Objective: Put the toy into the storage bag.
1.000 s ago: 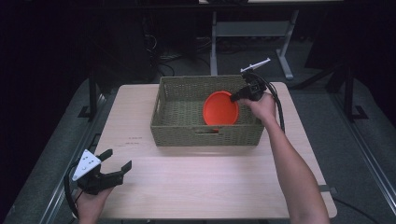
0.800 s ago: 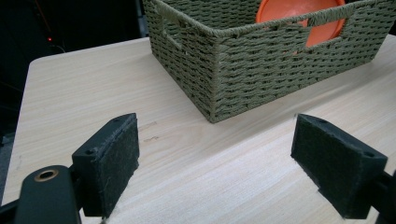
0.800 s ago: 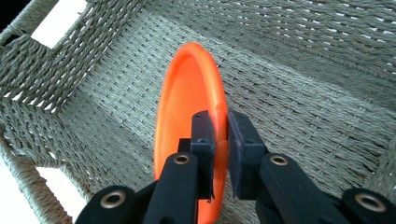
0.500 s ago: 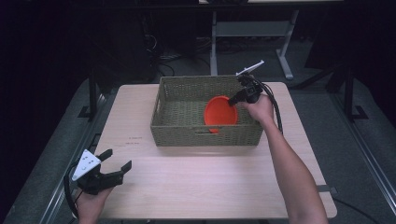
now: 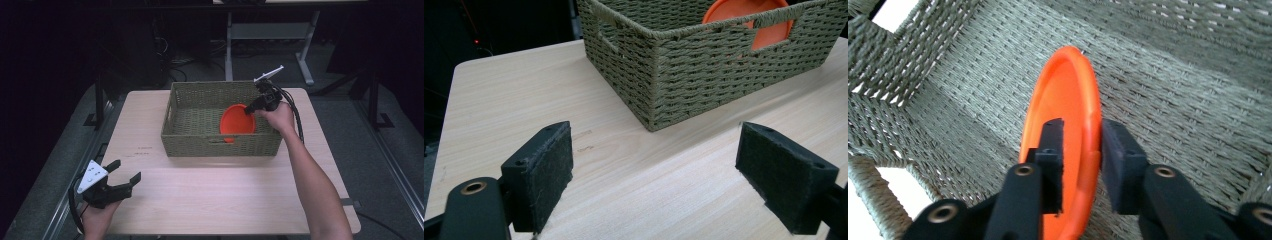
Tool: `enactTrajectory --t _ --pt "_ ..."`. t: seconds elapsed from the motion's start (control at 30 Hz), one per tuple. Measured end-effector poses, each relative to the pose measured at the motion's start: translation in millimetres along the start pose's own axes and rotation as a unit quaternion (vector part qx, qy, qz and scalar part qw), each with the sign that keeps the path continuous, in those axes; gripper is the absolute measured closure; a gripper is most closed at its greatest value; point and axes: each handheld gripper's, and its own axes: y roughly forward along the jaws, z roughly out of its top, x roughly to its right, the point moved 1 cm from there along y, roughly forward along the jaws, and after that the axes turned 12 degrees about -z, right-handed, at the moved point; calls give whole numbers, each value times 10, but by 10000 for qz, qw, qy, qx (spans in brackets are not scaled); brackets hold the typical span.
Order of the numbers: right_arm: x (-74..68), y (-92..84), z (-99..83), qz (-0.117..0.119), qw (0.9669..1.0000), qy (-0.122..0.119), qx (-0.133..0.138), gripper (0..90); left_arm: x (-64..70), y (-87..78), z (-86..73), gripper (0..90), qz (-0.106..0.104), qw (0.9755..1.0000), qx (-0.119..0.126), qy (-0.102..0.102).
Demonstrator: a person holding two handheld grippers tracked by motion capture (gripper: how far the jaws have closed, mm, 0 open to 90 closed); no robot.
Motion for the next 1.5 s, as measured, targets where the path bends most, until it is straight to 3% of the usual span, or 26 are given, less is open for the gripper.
enactTrajectory --t 0.43,0.57,0.63,1.03,1.23,1.5 --pt "99 24 -106 -237 9996 153 -100 569 4 2 -1 147 4 10000 6 0" --pt "146 3 -139 -152 9995 156 -217 564 9 13 -2 147 -7 10000 -15 -7" --pt "165 -27 -145 3 9997 186 -127 564 5 15 -2 147 -15 10000 -21 -19" --pt "119 -182 -216 320 9994 43 99 498 12 25 -3 147 -24 10000 -41 7" --pt "154 -231 -304 331 9994 85 109 436 16 31 3 147 -43 10000 -18 -1" --pt "109 -372 -375 400 9987 -73 323 359 12 36 1 147 -60 10000 -29 -33"
